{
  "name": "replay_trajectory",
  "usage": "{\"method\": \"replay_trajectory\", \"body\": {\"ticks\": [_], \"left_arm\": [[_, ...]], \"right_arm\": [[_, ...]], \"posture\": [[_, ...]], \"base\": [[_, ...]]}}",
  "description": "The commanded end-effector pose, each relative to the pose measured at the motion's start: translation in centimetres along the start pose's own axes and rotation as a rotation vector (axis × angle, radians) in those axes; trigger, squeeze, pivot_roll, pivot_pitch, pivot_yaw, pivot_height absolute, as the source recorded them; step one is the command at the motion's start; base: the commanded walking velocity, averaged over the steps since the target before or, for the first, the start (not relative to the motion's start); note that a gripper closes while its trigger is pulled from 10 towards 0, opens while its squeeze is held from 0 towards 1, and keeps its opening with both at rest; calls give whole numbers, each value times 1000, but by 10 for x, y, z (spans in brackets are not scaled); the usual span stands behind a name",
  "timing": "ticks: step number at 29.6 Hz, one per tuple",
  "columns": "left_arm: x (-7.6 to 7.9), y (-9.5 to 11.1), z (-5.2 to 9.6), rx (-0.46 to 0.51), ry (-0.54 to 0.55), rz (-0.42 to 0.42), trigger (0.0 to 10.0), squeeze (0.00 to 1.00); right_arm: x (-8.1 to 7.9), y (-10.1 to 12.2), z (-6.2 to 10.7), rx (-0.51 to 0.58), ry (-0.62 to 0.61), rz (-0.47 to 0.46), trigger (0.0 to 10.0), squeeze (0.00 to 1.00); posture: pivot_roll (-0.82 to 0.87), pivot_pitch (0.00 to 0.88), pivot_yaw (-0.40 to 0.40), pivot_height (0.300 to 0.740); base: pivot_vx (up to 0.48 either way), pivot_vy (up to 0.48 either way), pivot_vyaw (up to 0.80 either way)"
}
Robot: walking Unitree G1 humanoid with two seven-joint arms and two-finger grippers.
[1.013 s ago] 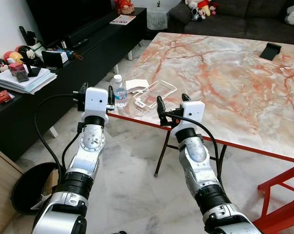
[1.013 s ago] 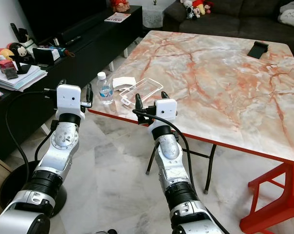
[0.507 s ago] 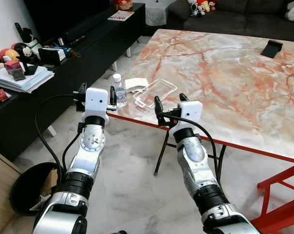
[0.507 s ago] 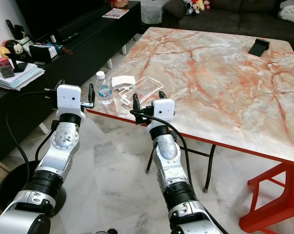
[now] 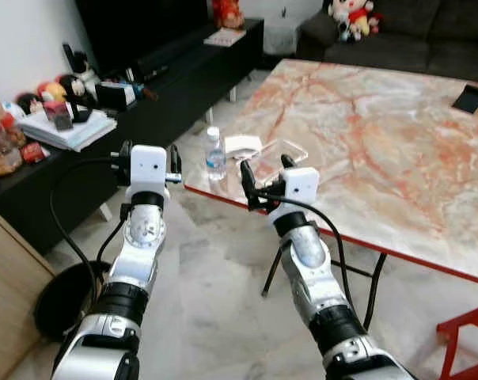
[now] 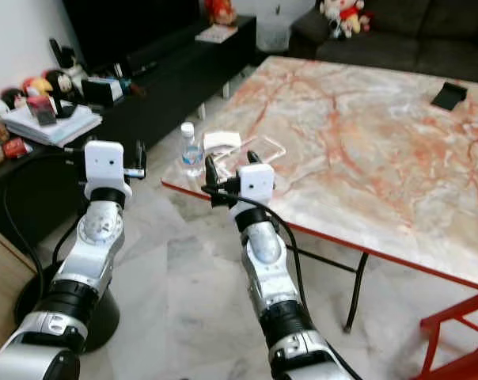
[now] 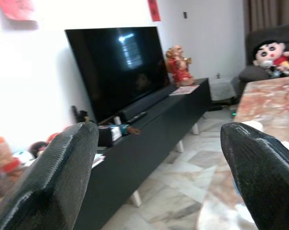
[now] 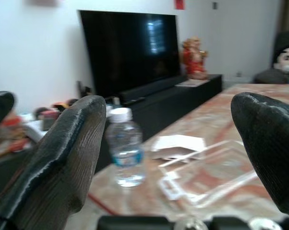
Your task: Picking trash to rubbish bin
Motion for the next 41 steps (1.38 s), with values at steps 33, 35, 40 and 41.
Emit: {"method": "replay_trajectory", "body": {"ticks": [33,35,40,41], "left_arm": [[-11,7,-7,12,19,-3,10000,0],[-11,8,-7,12,21,-2,10000,0],[-10,8,-7,11,16,2,10000,0],[-9,8,-7,11,15,3,10000,0]], "right_arm": [[-6,6,-3,18,24,14,10000,0],[-6,6,-3,18,21,6,10000,0],[-3,8,-4,24,11,-6,10000,0],[-3,8,-3,25,11,-7,10000,0]], "posture": [[-79,52,44,740],[-77,52,43,740],[-81,52,44,740],[-80,53,44,740]], "base": [[336,0,117],[334,0,397],[329,0,0],[330,0,0]]}}
Point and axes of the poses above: a point about 5 cm out from each wrist's last joint towards the gripper, its own z axis pointing back from the gripper into the wrist, its own y axis along the axis of the wrist's last joint, x = y × z, the point moved 5 cm from there along -z, pointing out of the wrist towards the gripper, and after that the axes turned 14 degrees about -z, right-handed, at the moved point
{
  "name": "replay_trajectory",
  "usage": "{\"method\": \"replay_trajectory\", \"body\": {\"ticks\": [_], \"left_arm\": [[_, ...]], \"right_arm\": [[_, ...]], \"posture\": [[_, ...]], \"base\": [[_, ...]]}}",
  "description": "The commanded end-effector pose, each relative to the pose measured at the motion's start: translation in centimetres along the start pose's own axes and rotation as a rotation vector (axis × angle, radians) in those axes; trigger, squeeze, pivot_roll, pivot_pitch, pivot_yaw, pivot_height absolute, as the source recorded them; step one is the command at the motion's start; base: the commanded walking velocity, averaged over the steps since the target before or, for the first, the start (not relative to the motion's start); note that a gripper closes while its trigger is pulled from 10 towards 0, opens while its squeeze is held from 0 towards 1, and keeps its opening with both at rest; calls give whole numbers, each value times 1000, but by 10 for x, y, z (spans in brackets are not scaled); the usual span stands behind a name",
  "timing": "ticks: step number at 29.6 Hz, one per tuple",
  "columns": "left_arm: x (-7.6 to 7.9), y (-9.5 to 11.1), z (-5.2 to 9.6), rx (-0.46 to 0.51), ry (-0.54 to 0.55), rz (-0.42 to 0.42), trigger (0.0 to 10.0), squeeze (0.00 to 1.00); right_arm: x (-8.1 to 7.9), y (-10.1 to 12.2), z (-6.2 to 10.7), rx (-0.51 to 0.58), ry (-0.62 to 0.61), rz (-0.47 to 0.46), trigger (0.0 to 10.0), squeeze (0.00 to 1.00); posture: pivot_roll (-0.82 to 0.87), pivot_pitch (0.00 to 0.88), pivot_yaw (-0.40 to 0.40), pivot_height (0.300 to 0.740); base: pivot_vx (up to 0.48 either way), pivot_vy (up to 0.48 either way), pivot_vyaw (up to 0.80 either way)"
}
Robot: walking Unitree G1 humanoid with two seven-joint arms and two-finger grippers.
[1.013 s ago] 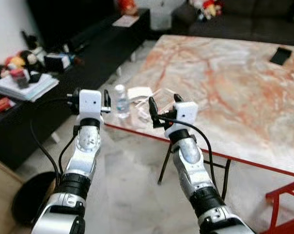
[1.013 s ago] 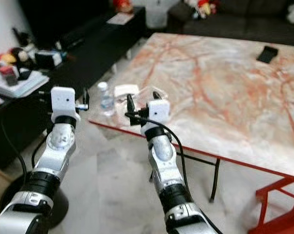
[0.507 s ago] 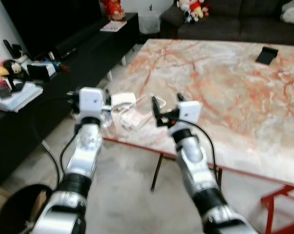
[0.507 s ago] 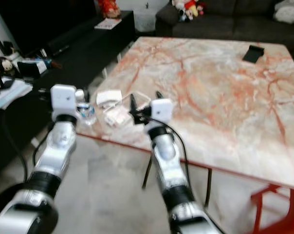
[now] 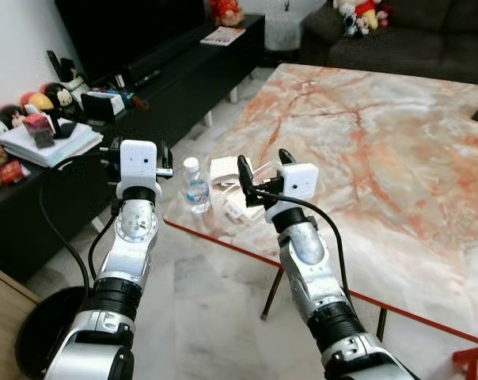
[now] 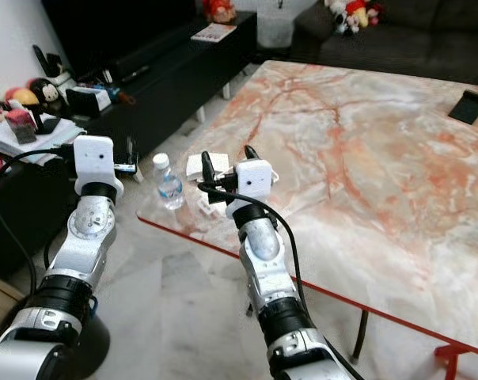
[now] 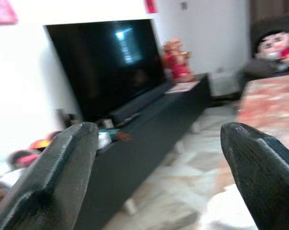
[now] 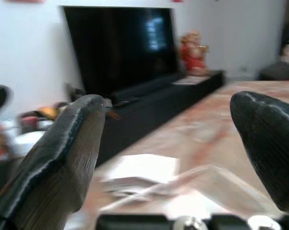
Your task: Picking trash to rubbish bin
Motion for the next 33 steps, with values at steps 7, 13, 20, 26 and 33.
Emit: {"method": "replay_trajectory", "body": {"ticks": [7,13,20,26,33], "left_arm": [[-9,4,-3,19,11,-3,10000,0],[7,16,0,84,-83,47,10000,0],[29,42,11,207,-209,74,10000,0],[29,35,12,182,-228,76,10000,0],[35,10,7,64,-278,85,10000,0]], "right_arm": [[-11,5,-4,20,20,-23,10000,0],[-10,5,-5,23,20,-26,10000,0],[-11,7,-5,32,19,-33,10000,0],[-11,8,-5,32,20,-35,10000,0],[-11,7,-5,31,22,-37,10000,0]], "posture": [[-79,55,41,740],[-79,54,41,740],[-79,54,41,740],[-78,56,40,740],[-81,58,41,740]], "base": [[326,0,0],[91,0,0],[0,0,0],[0,0,0],[0,0,0]]}}
Point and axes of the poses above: a point about 5 cm out from each wrist's last joint towards the gripper, its own z axis pointing back from the gripper into the wrist, its own y axis along the axis of the wrist's last joint, x = y × z, the point moved 5 cm from there along -z, pointing out of the wrist towards the gripper, and after that the axes turned 14 degrees about -z, right-handed, at the moved point
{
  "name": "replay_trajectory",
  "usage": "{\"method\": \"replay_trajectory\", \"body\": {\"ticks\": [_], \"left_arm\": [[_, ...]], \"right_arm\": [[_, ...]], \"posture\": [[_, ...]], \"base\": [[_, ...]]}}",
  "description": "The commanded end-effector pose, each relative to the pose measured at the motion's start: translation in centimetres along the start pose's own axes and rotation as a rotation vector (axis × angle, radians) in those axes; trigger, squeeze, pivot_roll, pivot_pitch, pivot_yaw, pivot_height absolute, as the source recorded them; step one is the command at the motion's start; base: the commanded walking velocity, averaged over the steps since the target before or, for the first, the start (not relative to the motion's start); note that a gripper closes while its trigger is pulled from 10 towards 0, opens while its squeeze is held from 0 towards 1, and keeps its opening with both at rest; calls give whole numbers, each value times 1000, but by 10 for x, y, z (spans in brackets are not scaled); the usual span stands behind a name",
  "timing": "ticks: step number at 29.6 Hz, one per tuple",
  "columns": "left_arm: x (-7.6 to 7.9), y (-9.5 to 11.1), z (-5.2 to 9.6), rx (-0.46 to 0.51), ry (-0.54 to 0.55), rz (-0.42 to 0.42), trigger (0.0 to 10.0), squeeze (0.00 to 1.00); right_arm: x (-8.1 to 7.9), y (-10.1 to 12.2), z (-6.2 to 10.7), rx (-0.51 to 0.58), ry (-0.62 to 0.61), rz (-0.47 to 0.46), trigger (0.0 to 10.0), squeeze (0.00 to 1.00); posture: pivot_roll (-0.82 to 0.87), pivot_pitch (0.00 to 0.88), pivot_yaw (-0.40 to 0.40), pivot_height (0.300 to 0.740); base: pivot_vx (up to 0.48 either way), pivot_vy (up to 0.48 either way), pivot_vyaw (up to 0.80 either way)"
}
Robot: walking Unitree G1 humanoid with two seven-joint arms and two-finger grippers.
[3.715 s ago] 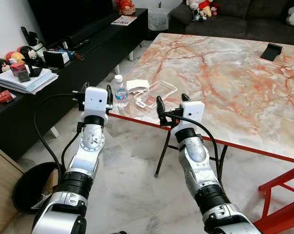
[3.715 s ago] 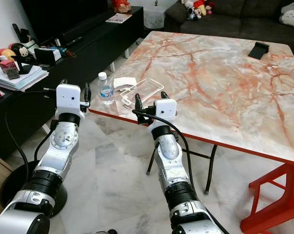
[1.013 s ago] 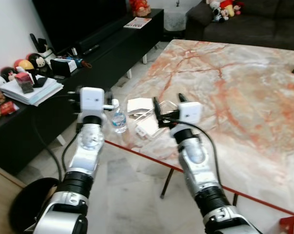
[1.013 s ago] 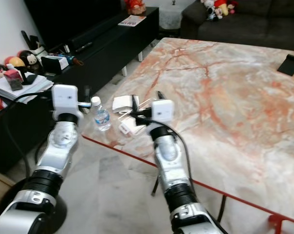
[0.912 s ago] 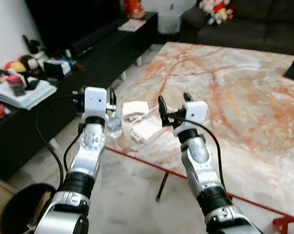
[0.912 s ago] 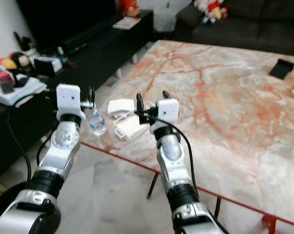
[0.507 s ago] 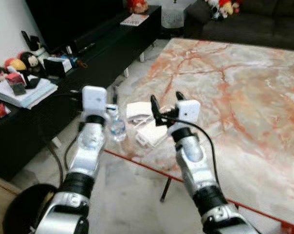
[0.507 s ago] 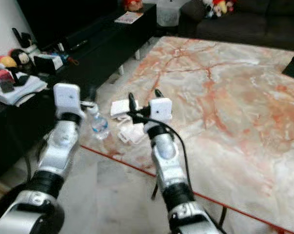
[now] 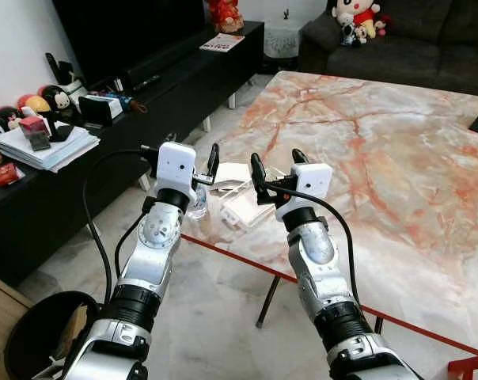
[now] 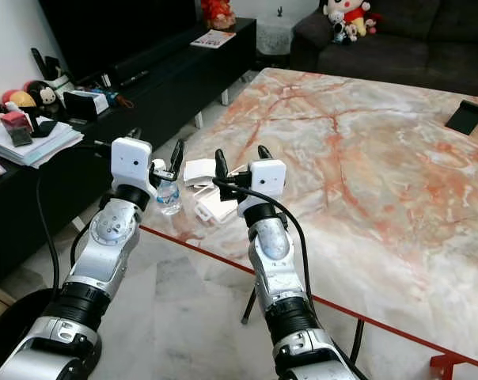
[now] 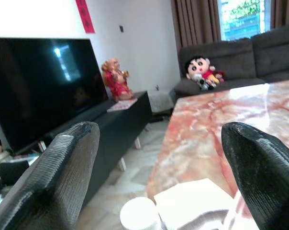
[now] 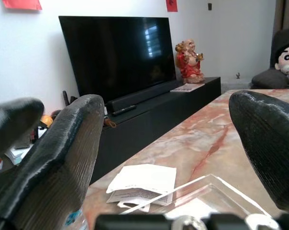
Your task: Picking trash to rubbish bin
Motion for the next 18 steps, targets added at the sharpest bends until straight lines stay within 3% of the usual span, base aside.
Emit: {"method": "replay_trajectory", "body": {"ticks": [1,5,10,18], "left_arm": [[-6,-15,-3,-64,-2,4,10000,0],[-11,-21,-7,-91,6,-20,10000,0],[-31,-27,-21,-145,42,-53,10000,0],[-33,-24,-30,-148,35,-66,10000,0]], "right_arm": [[-6,4,-2,11,20,-1,10000,0],[-5,3,-1,9,17,1,10000,0],[-2,2,1,3,13,6,10000,0],[-2,1,2,0,12,8,10000,0]], "posture": [[-83,59,40,740],[-84,58,41,740],[-89,65,37,740],[-95,69,36,740]], "base": [[0,0,0],[0,0,0],[0,0,0],[0,0,0]]}}
Point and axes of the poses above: a point about 5 cm out from each wrist's last joint towards the gripper, its own z axis pointing back from the gripper into the wrist, its own y axis along the axis of the wrist's last joint, x = y × z, the point moved 5 cm from there along -z, pointing out of the wrist towards the gripper, and after that the axes turned 14 degrees about -z, right-handed, at the moved point
